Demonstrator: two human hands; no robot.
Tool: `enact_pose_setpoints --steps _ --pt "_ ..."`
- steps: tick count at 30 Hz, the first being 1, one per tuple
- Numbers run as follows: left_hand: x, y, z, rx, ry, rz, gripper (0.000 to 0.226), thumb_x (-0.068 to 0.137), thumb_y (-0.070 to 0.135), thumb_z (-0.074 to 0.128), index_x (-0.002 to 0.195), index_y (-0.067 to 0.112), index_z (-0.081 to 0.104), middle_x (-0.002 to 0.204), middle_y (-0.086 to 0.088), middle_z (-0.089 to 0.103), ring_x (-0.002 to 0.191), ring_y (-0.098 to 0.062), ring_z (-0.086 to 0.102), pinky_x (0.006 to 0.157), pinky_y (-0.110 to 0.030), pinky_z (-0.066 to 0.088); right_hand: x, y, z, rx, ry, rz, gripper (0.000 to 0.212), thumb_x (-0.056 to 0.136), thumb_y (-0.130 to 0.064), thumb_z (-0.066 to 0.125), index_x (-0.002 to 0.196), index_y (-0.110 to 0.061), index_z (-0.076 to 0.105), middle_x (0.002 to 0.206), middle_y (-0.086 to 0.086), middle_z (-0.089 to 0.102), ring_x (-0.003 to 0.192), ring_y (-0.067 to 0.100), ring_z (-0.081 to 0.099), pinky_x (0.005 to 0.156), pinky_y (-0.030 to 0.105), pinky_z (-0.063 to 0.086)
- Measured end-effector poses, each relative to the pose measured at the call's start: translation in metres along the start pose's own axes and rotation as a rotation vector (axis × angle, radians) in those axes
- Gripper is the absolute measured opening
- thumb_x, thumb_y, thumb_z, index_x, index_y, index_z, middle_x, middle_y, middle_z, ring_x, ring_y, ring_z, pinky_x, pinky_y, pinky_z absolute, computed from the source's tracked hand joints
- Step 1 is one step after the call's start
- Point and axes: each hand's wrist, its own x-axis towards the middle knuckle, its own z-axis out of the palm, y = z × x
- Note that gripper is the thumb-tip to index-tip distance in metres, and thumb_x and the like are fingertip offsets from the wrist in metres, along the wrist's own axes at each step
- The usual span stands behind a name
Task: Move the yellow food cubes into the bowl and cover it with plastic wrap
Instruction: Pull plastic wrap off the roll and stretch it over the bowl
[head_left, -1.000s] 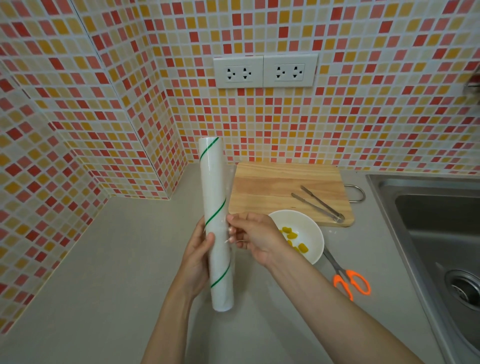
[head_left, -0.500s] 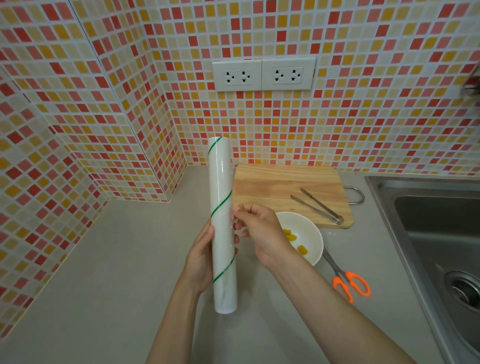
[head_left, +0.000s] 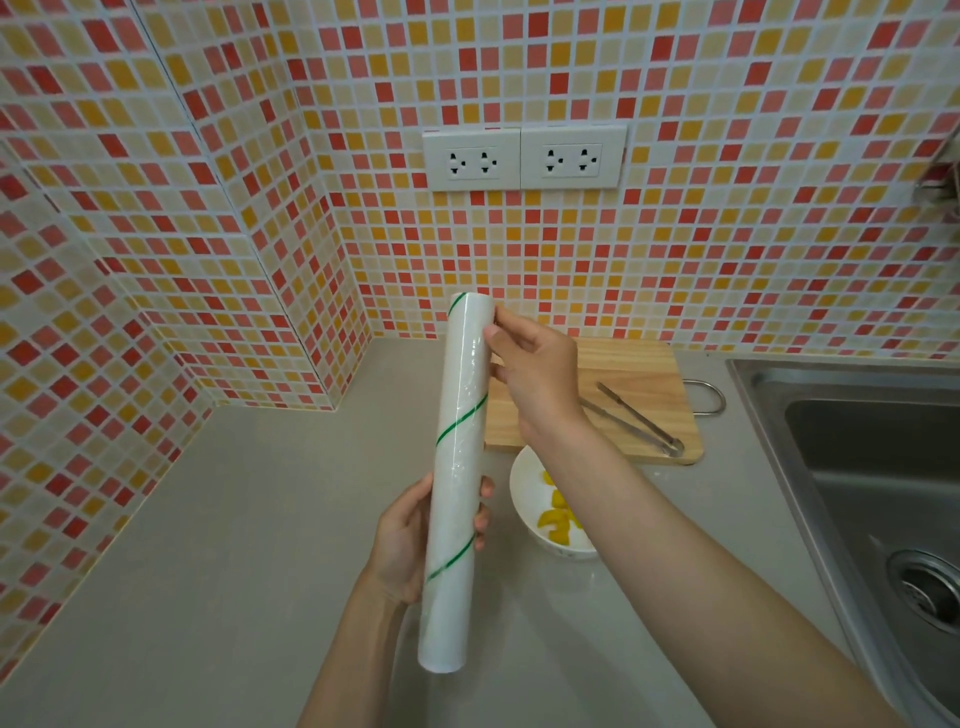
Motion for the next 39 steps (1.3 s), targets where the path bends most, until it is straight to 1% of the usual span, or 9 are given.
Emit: enact_pose_setpoints --steps 5,8,13,17,21,24,27,30,39 --pt "0.0 0.001 -0.002 0.02 -0.003 -0.006 0.05 0.074 0.034 0.067 0.116 0.006 0.06 0.089 -0.014 0.061 0.063 -0.023 0.058 0.057 -0.032 0.052 0.002 0.002 -0.008 0.198 0.019 0.135 0.006 0.084 -0.004 0.064 0.086 -0.007 0.069 0.085 0.003 0.071 0.075 0.014 0.069 0.063 0.026 0.059" --pt "-0.001 0.003 -0.004 0.031 -0.015 -0.015 0.049 0.075 0.034 0.066 0.115 0.006 0.061 0.089 -0.015 0.061 0.063 -0.024 0.058 0.057 -0.033 0.052 0.007 -0.003 -0.014 0.203 -0.045 0.187 0.011 0.084 -0.005 0.063 0.075 -0.011 0.067 0.076 0.003 0.069 0.065 0.012 0.066 0.055 0.024 0.057" --pt "-0.002 0.005 -0.006 0.056 -0.022 -0.021 0.046 0.074 0.035 0.067 0.109 0.006 0.064 0.089 -0.014 0.062 0.064 -0.024 0.058 0.057 -0.033 0.052 0.014 -0.008 -0.018 0.001 -0.186 0.187 0.02 0.093 -0.011 0.052 0.074 -0.012 0.06 0.075 0.004 0.058 0.067 0.016 0.053 0.059 0.026 0.049" --pt "-0.003 0.009 -0.011 -0.003 0.025 0.047 0.047 0.071 0.034 0.069 0.11 0.009 0.066 0.087 -0.011 0.063 0.063 -0.02 0.058 0.056 -0.029 0.051 0.019 -0.016 -0.027 0.02 -0.141 0.209 0.023 0.098 -0.012 0.04 0.078 -0.014 0.052 0.075 0.004 0.055 0.063 0.016 0.052 0.058 0.028 0.048" --pt "-0.006 0.017 -0.014 0.024 0.015 0.055 0.048 0.072 0.035 0.068 0.113 0.01 0.065 0.087 -0.01 0.062 0.063 -0.019 0.057 0.056 -0.029 0.05 0.021 -0.021 -0.032 -0.017 -0.188 0.187 0.013 0.094 -0.017 0.051 0.089 -0.01 0.061 0.085 0.007 0.064 0.067 0.018 0.058 0.065 0.035 0.055" --pt "-0.004 0.017 -0.01 0.045 0.009 0.035 0.048 0.072 0.035 0.068 0.113 0.01 0.065 0.087 -0.011 0.062 0.063 -0.021 0.057 0.056 -0.03 0.05 0.019 -0.018 -0.022 -0.073 -0.285 0.232 0.022 0.089 -0.018 0.059 0.106 -0.005 0.062 0.096 0.009 0.065 0.079 0.022 0.062 0.074 0.038 0.056" --pt "-0.001 0.014 -0.007 0.052 0.007 0.019 0.047 0.072 0.035 0.068 0.111 0.009 0.065 0.088 -0.012 0.062 0.064 -0.022 0.058 0.057 -0.03 0.051 0.015 -0.012 -0.013 -0.066 -0.257 0.195 0.006 0.086 -0.013 0.063 0.087 -0.01 0.067 0.088 0.005 0.069 0.081 0.021 0.065 0.07 0.033 0.056" --pt "0.001 0.014 -0.006 0.067 0.001 0.007 0.046 0.074 0.035 0.067 0.111 0.008 0.064 0.088 -0.012 0.062 0.065 -0.022 0.058 0.058 -0.031 0.051 0.016 -0.008 -0.013 -0.057 -0.157 0.166 0.012 0.083 -0.012 0.066 0.072 -0.017 0.065 0.082 0.001 0.069 0.078 0.019 0.065 0.067 0.031 0.052" --pt "0.005 0.011 -0.007 0.073 -0.002 -0.037 0.046 0.074 0.035 0.068 0.11 0.007 0.064 0.088 -0.013 0.062 0.065 -0.023 0.058 0.058 -0.032 0.052 0.018 -0.008 -0.016 -0.051 -0.215 0.202 0.025 0.095 -0.013 0.048 0.072 -0.014 0.058 0.075 0.003 0.058 0.063 0.015 0.054 0.061 0.027 0.046"
